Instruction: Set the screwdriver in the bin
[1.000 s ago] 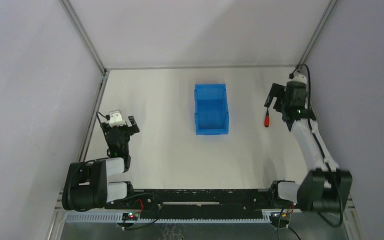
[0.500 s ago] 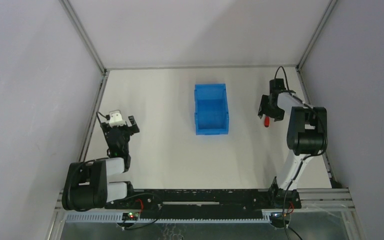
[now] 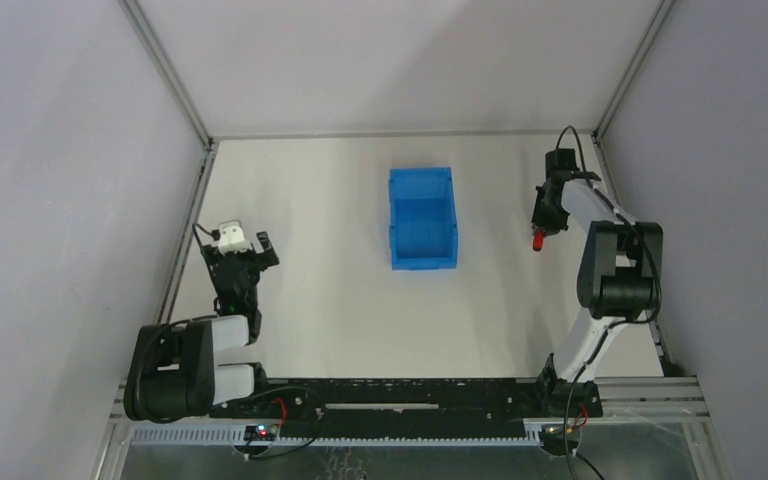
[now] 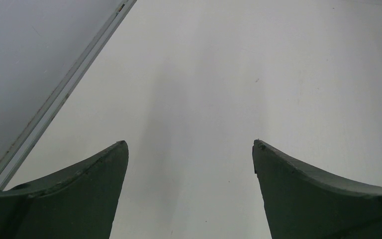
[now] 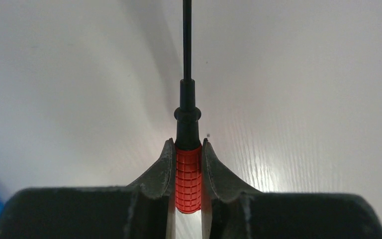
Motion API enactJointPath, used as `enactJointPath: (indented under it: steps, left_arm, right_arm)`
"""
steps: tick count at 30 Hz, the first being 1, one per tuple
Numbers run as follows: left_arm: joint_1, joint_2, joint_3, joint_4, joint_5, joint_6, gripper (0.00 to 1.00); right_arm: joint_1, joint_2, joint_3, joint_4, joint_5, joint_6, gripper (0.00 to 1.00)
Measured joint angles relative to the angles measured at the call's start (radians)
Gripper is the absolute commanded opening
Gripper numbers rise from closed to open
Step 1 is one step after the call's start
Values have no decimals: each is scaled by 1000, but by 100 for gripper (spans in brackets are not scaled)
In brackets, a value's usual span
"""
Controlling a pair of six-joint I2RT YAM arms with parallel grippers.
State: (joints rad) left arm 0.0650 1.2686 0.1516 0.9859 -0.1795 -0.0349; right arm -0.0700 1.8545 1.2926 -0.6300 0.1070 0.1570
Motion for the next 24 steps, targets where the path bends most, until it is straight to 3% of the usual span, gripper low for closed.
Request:
enactJointPath:
  steps: [8,14,24]
  left_arm:
    - [0,0,0,0,0,0,100]
    - [0,0,0,0,0,0,100]
    - [0,0,0,0,0,0,100]
  right_arm:
    - [30,-249,167,-146,-11,-1,12]
    - [156,-378,265,-187,-106,5,11]
    - [489,-255,385,-184,-180,-19,11]
